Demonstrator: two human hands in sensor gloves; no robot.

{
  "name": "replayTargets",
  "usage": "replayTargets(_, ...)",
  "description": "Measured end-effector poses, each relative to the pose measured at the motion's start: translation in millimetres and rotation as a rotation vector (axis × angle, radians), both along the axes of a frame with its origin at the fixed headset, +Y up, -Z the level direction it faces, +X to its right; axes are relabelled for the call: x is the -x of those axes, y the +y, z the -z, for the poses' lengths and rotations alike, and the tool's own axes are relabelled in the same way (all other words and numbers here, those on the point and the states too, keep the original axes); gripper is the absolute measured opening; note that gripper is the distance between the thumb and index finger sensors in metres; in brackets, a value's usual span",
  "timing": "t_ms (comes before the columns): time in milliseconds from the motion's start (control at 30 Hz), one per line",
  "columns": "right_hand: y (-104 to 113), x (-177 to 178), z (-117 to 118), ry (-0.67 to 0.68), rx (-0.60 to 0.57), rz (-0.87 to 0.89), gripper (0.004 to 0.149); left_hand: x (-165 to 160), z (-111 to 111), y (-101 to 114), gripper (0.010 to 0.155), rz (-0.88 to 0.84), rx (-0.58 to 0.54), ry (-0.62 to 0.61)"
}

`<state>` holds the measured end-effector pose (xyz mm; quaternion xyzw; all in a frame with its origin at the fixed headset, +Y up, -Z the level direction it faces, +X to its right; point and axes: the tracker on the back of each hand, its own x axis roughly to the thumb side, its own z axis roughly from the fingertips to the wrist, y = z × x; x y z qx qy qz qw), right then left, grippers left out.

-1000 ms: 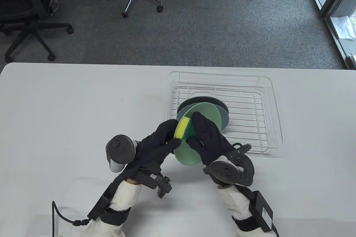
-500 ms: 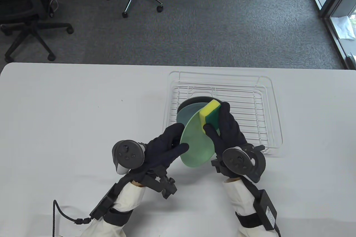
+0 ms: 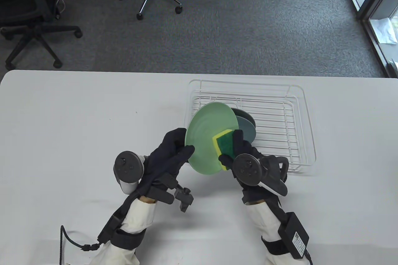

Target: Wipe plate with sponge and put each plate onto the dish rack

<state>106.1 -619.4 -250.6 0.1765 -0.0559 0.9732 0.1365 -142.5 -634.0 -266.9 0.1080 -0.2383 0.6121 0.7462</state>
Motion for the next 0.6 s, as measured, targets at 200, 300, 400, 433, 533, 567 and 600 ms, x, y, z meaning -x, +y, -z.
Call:
replayTargets(200,5,11,-9,0.16,-0.01,0.168,0.079,-2,0,-2,0.061,-0.012,0.018,-0.022)
replayTargets(300,5,11,-11,0.154,-0.117,0.239,0.079,-7,-2,0,0.062,0.0,0.028,-0.077)
replayTargets(400,1,6,-10,0.051,-0.248,0.292,0.078,-15,-5,1,0.062,0.047,0.02,-0.126)
replayTargets(433,1,4,-10,0.025,-0.275,0.283,0.078,-17,-6,1,0.061,0.062,0.011,-0.128)
replayTargets(533,-2,-6,-5,-0.055,-0.325,0.244,0.078,-22,-8,2,0.061,0.102,-0.016,-0.142)
replayTargets(567,-3,-8,-3,-0.071,-0.325,0.237,0.078,-22,-8,2,0.061,0.103,-0.018,-0.142)
replayTargets(600,-4,-12,-1,-0.093,-0.314,0.225,0.078,-22,-7,1,0.06,0.097,-0.016,-0.141)
